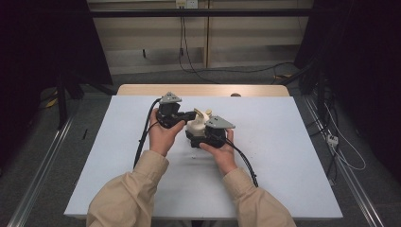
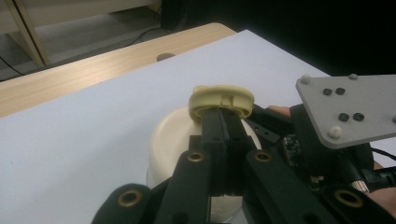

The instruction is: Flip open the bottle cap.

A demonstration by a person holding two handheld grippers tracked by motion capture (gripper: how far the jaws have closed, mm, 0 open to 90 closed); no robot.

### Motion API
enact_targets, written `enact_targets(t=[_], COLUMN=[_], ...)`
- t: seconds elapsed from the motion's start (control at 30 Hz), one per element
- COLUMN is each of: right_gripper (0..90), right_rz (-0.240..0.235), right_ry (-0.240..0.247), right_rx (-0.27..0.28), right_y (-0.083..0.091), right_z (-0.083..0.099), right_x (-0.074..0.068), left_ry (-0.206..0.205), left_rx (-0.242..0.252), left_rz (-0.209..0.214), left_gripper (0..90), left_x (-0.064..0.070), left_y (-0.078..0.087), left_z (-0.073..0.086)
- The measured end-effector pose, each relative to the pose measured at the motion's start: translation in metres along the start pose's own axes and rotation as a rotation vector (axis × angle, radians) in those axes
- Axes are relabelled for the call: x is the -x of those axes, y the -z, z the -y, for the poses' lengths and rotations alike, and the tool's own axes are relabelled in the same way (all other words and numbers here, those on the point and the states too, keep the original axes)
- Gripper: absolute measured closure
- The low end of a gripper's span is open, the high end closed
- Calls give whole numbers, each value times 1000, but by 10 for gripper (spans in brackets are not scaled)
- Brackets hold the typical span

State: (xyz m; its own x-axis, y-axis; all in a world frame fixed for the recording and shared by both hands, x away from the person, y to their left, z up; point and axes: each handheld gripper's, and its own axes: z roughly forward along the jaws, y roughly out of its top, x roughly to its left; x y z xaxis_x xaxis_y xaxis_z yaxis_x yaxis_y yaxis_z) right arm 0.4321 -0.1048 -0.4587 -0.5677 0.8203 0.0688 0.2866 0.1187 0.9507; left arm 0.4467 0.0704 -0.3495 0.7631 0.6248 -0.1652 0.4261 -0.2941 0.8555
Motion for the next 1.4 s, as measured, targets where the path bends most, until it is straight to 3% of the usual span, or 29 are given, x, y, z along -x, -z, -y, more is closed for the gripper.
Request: enact_targets(t=[0.83,1.2,1.4], right_gripper=[59,58,54], right_rz=[0,5,-7], right_ry=[-4,-9,-10], right_rx=[1,-8,-10], right_y=[0,0,1], right_z=[0,-1,-1], right_x=[0,-1,1], left_ry=[-11,-3,-15], left_rx=[-2,21,16], left_rz=[1,3,7], left_gripper=[900,900,773], left_x=[2,0,2], left_y=[-14,-15,-6], left_z=[-7,-9,-8])
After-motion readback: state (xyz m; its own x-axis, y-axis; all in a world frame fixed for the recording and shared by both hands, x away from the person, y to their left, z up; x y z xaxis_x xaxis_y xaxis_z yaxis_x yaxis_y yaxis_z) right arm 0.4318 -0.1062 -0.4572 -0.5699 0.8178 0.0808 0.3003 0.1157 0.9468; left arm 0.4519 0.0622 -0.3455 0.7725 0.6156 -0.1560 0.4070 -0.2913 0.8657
